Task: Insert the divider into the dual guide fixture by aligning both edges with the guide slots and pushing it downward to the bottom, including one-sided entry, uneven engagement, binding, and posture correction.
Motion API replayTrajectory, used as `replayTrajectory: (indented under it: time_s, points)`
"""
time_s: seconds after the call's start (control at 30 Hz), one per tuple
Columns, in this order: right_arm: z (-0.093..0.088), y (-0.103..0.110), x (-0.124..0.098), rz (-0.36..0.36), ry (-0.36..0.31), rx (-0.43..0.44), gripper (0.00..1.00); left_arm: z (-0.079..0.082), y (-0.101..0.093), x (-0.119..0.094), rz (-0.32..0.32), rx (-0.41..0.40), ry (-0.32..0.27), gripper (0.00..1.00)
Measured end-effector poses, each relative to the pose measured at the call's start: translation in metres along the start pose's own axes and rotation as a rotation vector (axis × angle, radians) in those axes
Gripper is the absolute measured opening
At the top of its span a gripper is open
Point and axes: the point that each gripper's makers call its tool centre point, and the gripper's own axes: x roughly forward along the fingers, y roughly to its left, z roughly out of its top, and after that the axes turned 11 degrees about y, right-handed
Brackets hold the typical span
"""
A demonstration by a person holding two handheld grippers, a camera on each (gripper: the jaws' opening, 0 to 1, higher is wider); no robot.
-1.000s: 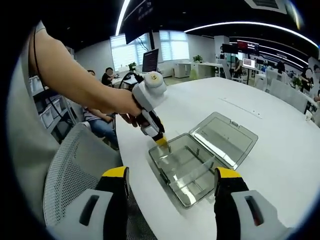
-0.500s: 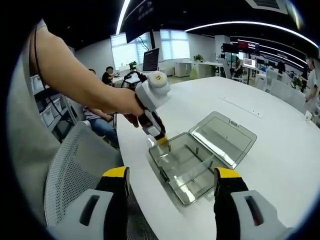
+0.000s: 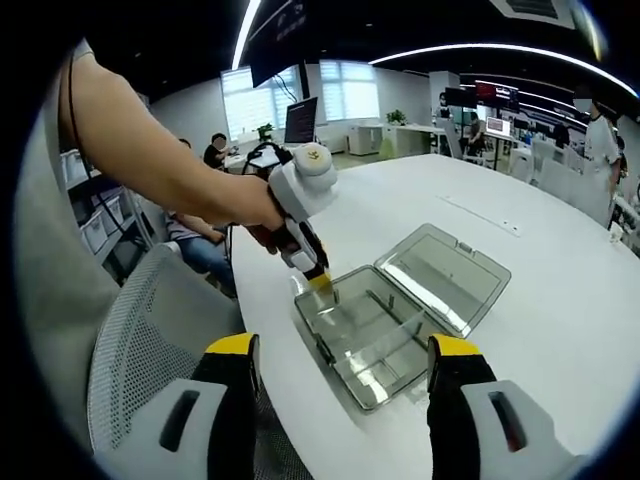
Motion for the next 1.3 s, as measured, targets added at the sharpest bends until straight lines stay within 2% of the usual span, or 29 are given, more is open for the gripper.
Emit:
replayTrajectory:
  time_s: [0.3, 0.37, 0.5, 0.6, 1.0, 1.1, 1.3]
  points:
    - [0.0005, 0.0012, -0.0006, 0.000, -0.003, -0.001, 0.65, 0.0011, -0.0015, -0.0026, -0.021, 0.012, 0.000, 0.30]
    - [0.0006, 0.0011, -0.0007, -0.001, -0.004, 0.000, 0.65, 0.0008, -0.0020, -0.0007, -0.017, 0.053, 0.006, 0.31]
    - [0.0006, 0.0014, -0.0009, -0.002, -0.004, 0.000, 0.65, 0.0020, -0.0016, -0.0005, -0.029, 0.016, 0.007, 0.31]
    - [0.0000, 0.0009, -0.0008, -0.002, -0.004, 0.005, 0.65, 0.0013, -0.0035, 0.0012, -0.020, 0.059, -0.004, 0.32]
    - [0.0009, 0.0028, 0.0001, 0.000, -0.010, 0.009, 0.65, -0.0044, -0.0032, 0.0012, 0.002, 0.079, 0.027, 0.32]
    - [0.0011, 0.0033, 0.0014, 0.002, -0.010, 0.009, 0.65, -0.0070, -0.0032, 0.0011, 0.001, 0.101, 0.055, 0.31]
    - [0.0026, 0.0040, 0.0011, 0.002, -0.011, 0.008, 0.65, -0.0064, -0.0024, 0.0026, -0.004, 0.111, 0.064, 0.30]
